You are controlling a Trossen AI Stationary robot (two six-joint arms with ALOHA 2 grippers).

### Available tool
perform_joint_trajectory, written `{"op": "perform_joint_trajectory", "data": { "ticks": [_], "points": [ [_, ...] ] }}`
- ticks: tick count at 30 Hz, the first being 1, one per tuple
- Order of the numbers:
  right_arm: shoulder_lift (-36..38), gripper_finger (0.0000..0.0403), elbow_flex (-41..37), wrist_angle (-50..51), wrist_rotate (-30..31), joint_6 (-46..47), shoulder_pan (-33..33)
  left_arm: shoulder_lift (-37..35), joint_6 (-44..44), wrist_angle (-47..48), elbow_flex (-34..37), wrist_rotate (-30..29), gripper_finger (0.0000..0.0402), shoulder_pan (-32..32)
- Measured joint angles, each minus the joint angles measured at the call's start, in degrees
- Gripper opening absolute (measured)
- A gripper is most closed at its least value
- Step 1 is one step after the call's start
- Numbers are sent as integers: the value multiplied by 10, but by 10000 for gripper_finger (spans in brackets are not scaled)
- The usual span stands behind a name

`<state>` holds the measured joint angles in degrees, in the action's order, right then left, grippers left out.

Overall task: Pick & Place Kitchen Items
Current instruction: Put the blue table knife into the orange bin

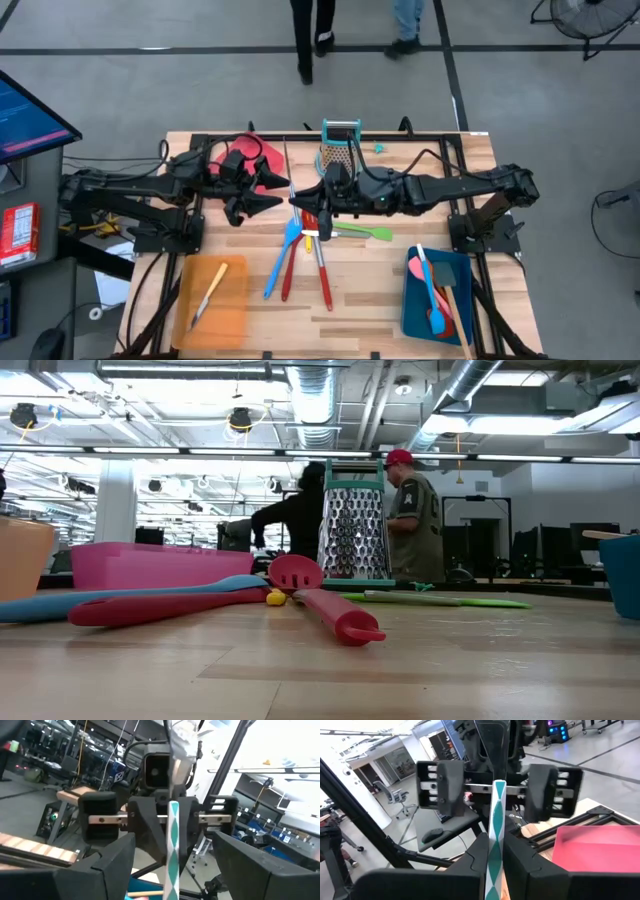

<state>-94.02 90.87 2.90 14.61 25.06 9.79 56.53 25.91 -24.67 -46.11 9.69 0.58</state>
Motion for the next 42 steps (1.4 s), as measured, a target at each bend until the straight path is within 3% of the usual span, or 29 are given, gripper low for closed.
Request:
{"op": "perform_joint_trajectory", "data": {
  "ticks": [28,34,42],
  "points": [
    [-30,36,-1,15,-23,18,-7,52,15,-51,-1,13,213,6],
    [-27,37,0,14,-26,19,-10,49,15,-51,-1,13,158,6],
    [-27,38,0,13,-28,19,-10,49,14,-50,-1,16,25,6]
  ]
}}
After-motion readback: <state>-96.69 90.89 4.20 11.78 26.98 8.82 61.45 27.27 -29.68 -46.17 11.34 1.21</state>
